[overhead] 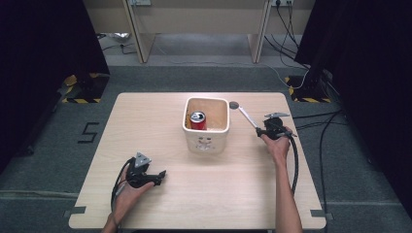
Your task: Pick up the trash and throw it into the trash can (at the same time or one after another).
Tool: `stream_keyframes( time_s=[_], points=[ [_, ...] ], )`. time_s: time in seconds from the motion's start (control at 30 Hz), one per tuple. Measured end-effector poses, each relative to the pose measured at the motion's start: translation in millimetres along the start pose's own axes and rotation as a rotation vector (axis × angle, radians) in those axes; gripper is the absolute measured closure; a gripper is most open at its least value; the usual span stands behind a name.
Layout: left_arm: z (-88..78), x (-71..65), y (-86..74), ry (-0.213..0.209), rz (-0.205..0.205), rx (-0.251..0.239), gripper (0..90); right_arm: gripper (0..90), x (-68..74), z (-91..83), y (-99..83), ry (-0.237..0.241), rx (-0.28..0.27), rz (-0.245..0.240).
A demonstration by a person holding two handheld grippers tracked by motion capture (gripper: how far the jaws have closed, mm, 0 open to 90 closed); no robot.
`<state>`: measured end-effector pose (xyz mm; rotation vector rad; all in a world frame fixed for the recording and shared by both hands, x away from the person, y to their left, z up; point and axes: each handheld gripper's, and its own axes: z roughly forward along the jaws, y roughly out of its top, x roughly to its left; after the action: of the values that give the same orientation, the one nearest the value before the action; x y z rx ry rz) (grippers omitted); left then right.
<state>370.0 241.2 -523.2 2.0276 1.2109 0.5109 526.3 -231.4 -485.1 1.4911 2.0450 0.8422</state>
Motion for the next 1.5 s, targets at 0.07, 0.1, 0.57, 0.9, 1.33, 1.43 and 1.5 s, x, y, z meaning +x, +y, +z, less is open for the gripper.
stream_keyframes(
  time_s=[0.07, 0.1, 0.57, 0.9, 1.33, 1.43, 1.5],
  points=[
    [0.0, 0.0, 0.0, 0.000, 0.000, 0.000, 13.6, 54.2, -0.1, 2.3, -0.6, -0.003, 0.006, -0.001],
    [0.0, 0.0, 0.0, 0.000, 0.000, 0.000, 13.6, 54.3, -0.3, 3.5, -1.1, -0.006, 0.008, 0.001],
    [0.0, 0.0, 0.0, 0.000, 0.000, 0.000, 13.5, 58.6, -6.8, 17.0, -8.2, -0.019, 0.036, 0.030],
    [0.0, 0.0, 0.0, 0.000, 0.000, 0.000, 13.5, 71.1, -7.1, 16.2, -9.0, 0.004, 0.033, 0.048],
    [0.0, 0.0, 0.0, 0.000, 0.000, 0.000, 13.6, 79.3, -5.0, 13.9, -10.0, 0.006, 0.037, 0.054],
    [0.0, 0.0, 0.0, 0.000, 0.000, 0.000, 13.5, 79.4, -5.5, 10.4, -9.8, 0.013, 0.030, 0.054],
    [0.0, 0.0, 0.0, 0.000, -0.001, 0.000, 13.5, 79.4, -6.1, 7.3, -8.7, 0.019, 0.015, 0.058]
  ],
)
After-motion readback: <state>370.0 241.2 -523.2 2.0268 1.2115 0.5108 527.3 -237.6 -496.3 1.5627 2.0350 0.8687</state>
